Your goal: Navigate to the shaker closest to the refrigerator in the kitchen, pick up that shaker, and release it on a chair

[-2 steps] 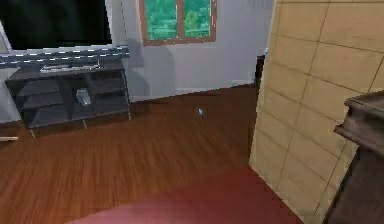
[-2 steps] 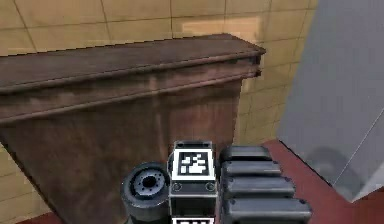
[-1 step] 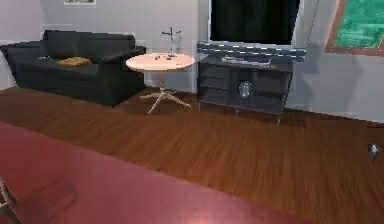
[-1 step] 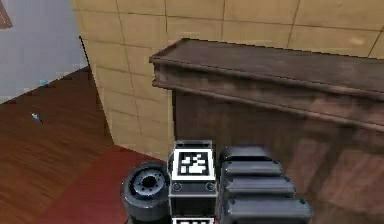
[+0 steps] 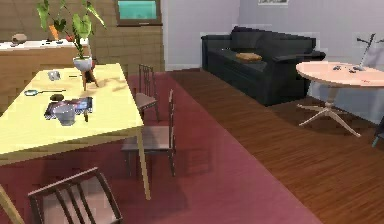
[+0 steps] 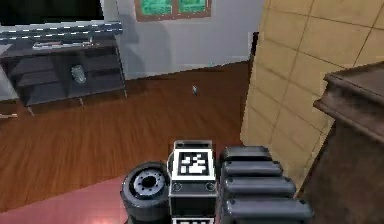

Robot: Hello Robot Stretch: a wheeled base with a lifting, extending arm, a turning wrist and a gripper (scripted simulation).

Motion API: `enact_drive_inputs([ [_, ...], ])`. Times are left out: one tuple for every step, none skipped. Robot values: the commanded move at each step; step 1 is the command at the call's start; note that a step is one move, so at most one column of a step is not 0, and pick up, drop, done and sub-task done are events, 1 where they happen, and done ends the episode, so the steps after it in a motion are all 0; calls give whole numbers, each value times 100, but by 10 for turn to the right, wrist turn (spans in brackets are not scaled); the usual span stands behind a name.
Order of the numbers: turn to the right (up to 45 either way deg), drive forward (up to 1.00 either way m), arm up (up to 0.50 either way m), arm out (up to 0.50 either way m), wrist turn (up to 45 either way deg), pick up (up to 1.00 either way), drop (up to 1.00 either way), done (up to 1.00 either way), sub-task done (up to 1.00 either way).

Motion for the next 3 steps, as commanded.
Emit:
enact_drive_inputs([
  [-60, 0, 0, 0, 0, 0, 0, 0, 0],
  [0, 35, 0, 0, 0, 0, 0, 0, 0],
  [-450, 0, 0, 0, 0, 0, 0, 0, 0],
])
